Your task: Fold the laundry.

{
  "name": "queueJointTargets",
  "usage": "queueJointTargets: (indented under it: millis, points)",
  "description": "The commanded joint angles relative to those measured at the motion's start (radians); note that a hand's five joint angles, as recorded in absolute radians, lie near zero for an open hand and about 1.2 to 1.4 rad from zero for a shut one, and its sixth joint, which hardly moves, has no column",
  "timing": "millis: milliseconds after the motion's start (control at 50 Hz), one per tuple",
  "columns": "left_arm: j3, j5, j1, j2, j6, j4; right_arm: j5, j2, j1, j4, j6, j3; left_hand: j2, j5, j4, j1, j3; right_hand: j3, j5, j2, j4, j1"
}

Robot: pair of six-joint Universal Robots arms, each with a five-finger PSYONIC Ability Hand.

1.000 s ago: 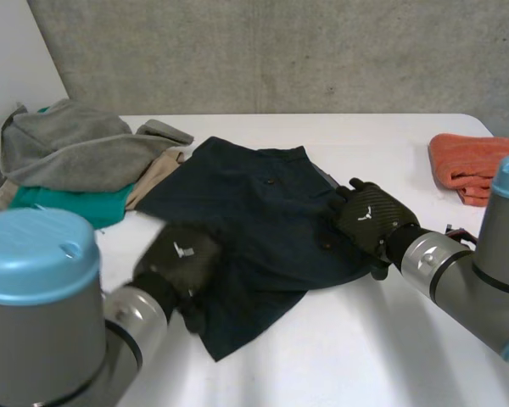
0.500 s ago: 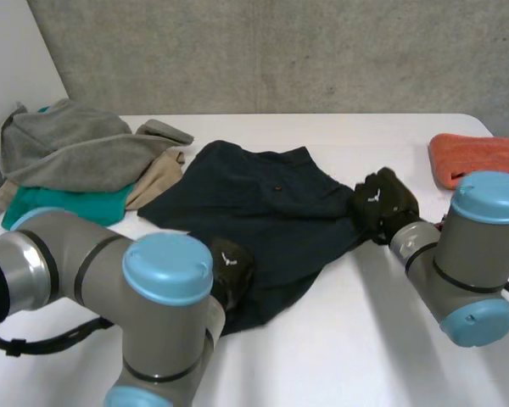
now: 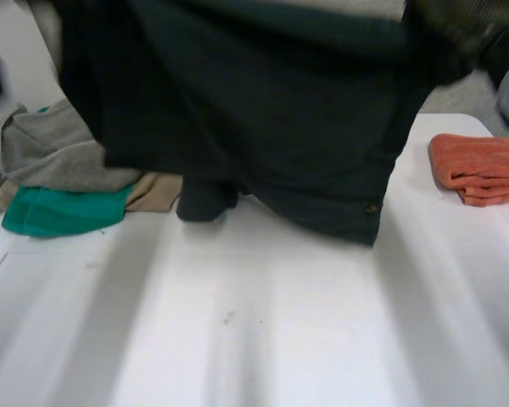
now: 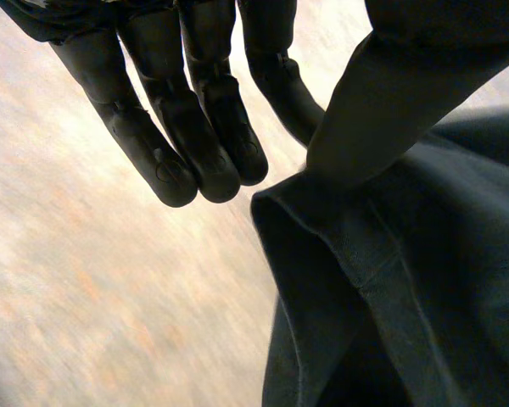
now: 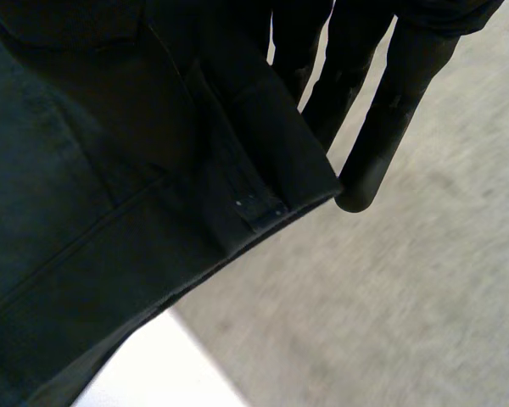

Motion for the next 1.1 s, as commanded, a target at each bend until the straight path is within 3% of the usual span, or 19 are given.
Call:
queueJointTargets:
  millis: [20, 140, 220, 320, 440, 460, 540, 640, 740, 820, 940, 1100]
  points:
    - [0.206, -0.001, 0.076, -0.05, -0.089, -0.032, -0.003, 0.097, -0.059, 0.063, 0.171, -0.2, 0.204, 0.218, 0.202, 0.284, 0.212, 0.217, 0.217, 0.231, 0.204, 0.314]
    - [0.306, 0.005, 0.096, -0.279, -0.08, -0.032, 0.028, 0.218, -0.003, 0.159, 0.143, -0.273, 0.204, 0.218, 0.202, 0.284, 0.212, 0.217, 0.217, 0.231, 0.204, 0.314]
    - [0.37, 0.018, 0.11, -0.472, -0.067, -0.016, 0.095, 0.301, 0.019, 0.159, 0.099, -0.274, 0.204, 0.218, 0.202, 0.284, 0.212, 0.217, 0.217, 0.231, 0.204, 0.314]
    - [0.47, 0.031, 0.102, -0.748, -0.021, -0.007, 0.175, 0.452, 0.074, 0.072, 0.035, -0.276, 0.204, 0.218, 0.202, 0.284, 0.212, 0.217, 0.217, 0.231, 0.204, 0.314]
    - [0.57, -0.001, 0.094, -0.925, -0.004, 0.004, 0.302, 0.646, 0.109, -0.081, -0.113, -0.343, 0.204, 0.218, 0.202, 0.284, 0.212, 0.217, 0.217, 0.231, 0.204, 0.314]
    - [0.582, -0.011, 0.093, -0.942, -0.018, -0.003, 0.336, 0.693, 0.12, -0.106, -0.167, -0.375, -0.142, -0.128, -0.143, -0.061, -0.134, 0.217, 0.217, 0.231, 0.204, 0.314]
    - [0.554, -0.048, 0.07, -0.916, -0.049, -0.029, 0.372, 0.752, 0.141, -0.132, -0.266, -0.414, -0.62, -0.606, -0.621, -0.54, -0.612, 0.217, 0.217, 0.231, 0.204, 0.314]
    - [0.421, -0.094, 0.024, -0.829, -0.044, -0.064, 0.349, 0.728, 0.137, -0.127, -0.229, -0.362, -0.788, -0.774, -0.789, -0.708, -0.78, 0.217, 0.217, 0.231, 0.204, 0.314]
    - [0.167, -0.114, -0.04, -0.72, -0.03, -0.133, 0.309, 0.582, 0.114, -0.135, -0.133, -0.178, -0.809, -0.795, -0.81, -0.728, -0.801, 0.217, 0.217, 0.231, 0.204, 0.314]
    - [0.041, -0.102, -0.064, -0.704, -0.037, -0.095, 0.246, 0.449, 0.092, -0.156, -0.047, -0.031, -0.855, -0.842, -0.857, -0.775, -0.847, 0.217, 0.217, 0.231, 0.204, 0.314]
    - [0.033, -0.07, -0.065, -0.761, -0.038, -0.016, 0.165, 0.291, 0.065, -0.222, 0.071, 0.14, -0.862, -0.848, -0.863, -0.781, -0.854, 0.217, 0.217, 0.231, 0.204, 0.314]
    - [0.094, 0.001, -0.097, -0.821, -0.093, -0.09, 0.135, 0.132, 0.054, -0.269, 0.139, 0.259, -0.78, -0.766, -0.781, -0.699, -0.772, 0.217, 0.217, 0.231, 0.204, 0.314]
